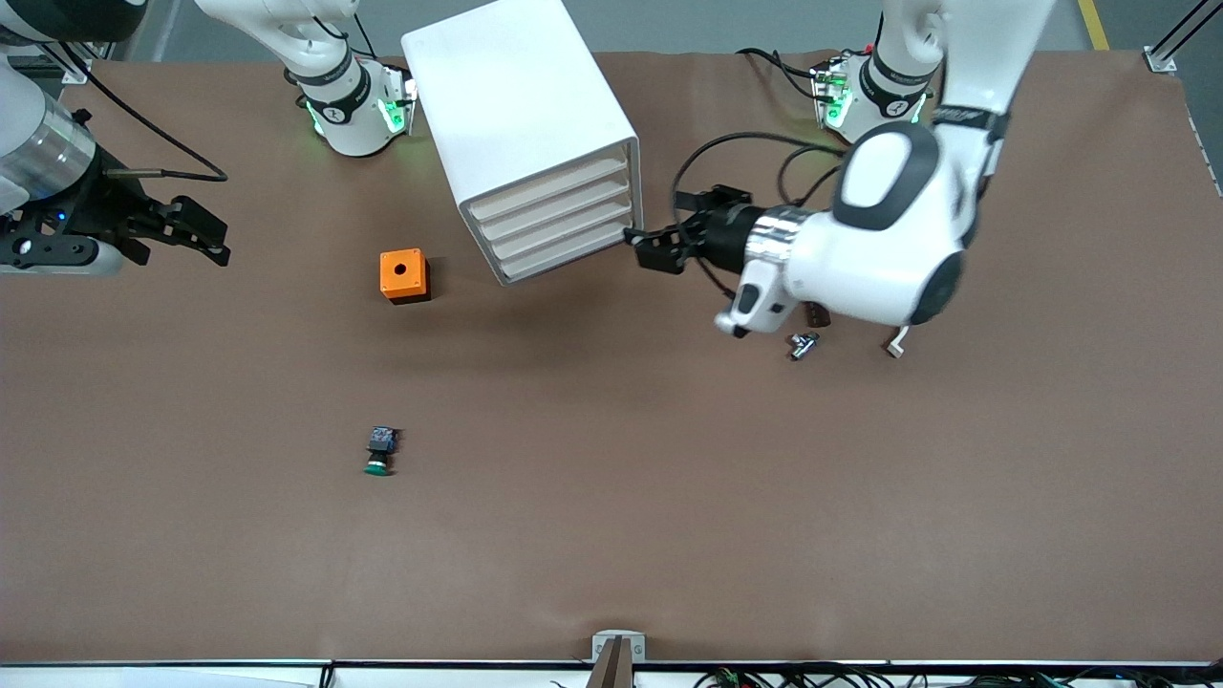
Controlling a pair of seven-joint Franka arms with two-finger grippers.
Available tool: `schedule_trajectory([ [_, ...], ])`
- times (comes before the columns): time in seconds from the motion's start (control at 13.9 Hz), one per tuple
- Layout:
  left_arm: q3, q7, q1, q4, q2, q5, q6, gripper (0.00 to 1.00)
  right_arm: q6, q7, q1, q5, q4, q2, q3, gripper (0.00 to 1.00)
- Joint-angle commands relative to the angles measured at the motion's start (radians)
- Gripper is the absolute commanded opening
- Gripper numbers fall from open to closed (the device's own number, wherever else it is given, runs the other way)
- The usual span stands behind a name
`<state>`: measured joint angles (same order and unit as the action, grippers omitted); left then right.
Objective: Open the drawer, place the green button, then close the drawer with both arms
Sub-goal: 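Reach the left gripper toward the white cabinet's drawer front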
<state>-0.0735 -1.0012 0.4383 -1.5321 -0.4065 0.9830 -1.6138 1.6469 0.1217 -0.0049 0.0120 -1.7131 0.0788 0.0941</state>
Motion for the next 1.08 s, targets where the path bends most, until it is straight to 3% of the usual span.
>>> schedule_trajectory([
  [0.0,0.006,-0.149,0.042,0.117,-0.138,0.013,0.000,0.99,-0.002,-0.002,-0.006,-0.001,-0.013,0.024,0.003,1.00],
  [0.43,0.011,-0.407,0.117,0.145,-0.288,0.009,-0.086,0.99,-0.004,-0.001,-0.006,-0.001,-0.014,0.024,0.003,1.00],
  [1.01,0.012,-0.743,0.145,0.155,-0.414,0.011,-0.080,0.99,-0.009,-0.002,-0.007,-0.001,-0.016,0.024,0.003,1.00],
])
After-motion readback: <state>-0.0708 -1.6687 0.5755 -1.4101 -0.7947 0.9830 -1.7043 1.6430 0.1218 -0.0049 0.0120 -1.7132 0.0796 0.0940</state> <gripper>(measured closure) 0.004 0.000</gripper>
